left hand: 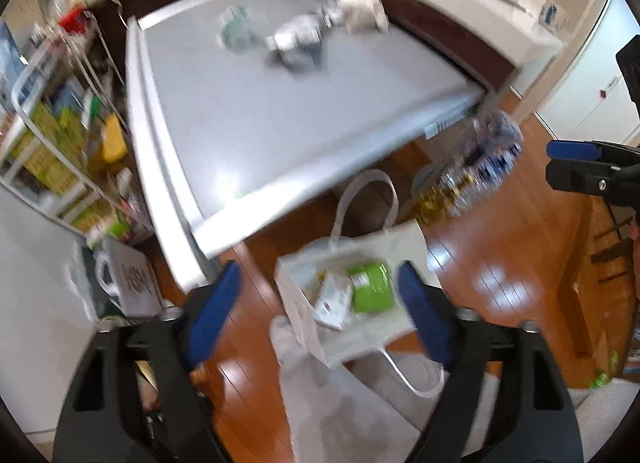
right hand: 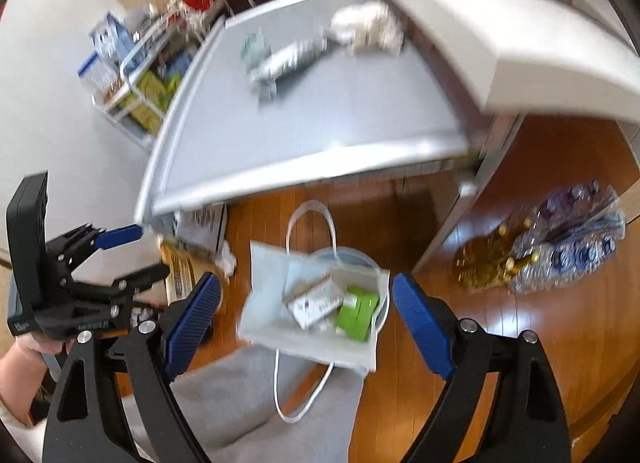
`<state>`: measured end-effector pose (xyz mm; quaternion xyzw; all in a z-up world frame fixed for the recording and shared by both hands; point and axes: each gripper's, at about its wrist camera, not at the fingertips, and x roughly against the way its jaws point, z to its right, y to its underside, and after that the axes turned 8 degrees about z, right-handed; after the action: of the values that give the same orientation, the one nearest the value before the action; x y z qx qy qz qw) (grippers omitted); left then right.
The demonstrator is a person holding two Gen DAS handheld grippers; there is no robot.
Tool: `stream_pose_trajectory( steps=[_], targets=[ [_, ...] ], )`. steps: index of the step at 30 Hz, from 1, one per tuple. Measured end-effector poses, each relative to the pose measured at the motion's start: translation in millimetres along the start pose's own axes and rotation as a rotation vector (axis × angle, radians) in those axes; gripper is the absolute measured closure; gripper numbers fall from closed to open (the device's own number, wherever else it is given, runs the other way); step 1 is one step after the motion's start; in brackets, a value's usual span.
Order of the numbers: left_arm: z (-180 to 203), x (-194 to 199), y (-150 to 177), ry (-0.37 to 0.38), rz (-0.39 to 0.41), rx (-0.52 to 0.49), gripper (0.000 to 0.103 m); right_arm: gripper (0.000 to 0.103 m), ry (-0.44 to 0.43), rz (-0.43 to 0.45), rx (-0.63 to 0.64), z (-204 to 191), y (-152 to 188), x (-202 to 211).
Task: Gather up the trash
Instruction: 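Move both tools back over the tray toward the tissue and foil wrapper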
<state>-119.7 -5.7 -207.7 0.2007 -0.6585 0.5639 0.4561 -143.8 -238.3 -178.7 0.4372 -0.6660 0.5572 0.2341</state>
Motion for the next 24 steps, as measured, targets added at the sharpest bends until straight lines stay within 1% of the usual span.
stream_pose_trajectory(
  steps=[1,2,5,9,10,12,13,15,17,18,22,24],
  targets=[
    [-2,5,-9,-0.013,0.034,-0.005,0.013,0.012,0.007,0.024,-0.002,-1,-7,3],
    [-3,8,-16,-0.016,0.053,-0.009,0.011,0.011,0.010,0.044,-0.004,-2,-13,5],
    [-9,6,-47,-0.023,0.099,-0.030,0.010,0.011,0.020,0.104,-0.005,-5,-39,8],
    [-9,-17,-93,-0.058,0.130,-0.108,0.010,0.011,0.041,0.162,0.033,-10,-83,9],
    [-12,-21,-99,-0.062,0.132,-0.120,0.010,0.011,0.058,0.179,0.065,-15,-100,8],
    [-11,-36,-120,-0.064,0.130,-0.143,0.010,0.011,0.066,0.195,0.085,-21,-119,6],
    [-8,-39,-128,-0.055,0.137,-0.151,0.010,0.011,0.067,0.206,0.074,-21,-130,7],
    [-6,-48,-156,-0.032,0.150,-0.165,0.010,0.011,0.048,0.229,0.011,-15,-144,10],
    [-2,-55,-176,-0.015,0.159,-0.188,0.010,0.011,0.020,0.246,-0.044,-7,-148,15],
    [1,-63,-193,-0.011,0.168,-0.219,0.010,0.011,0.020,0.250,-0.068,-1,-148,17],
    [14,-89,-232,0.062,0.174,-0.303,0.010,0.011,0.072,0.228,-0.089,9,-138,17],
    [25,-106,-247,0.068,0.167,-0.352,0.010,0.011,0.089,0.214,-0.115,18,-132,16]
  ],
)
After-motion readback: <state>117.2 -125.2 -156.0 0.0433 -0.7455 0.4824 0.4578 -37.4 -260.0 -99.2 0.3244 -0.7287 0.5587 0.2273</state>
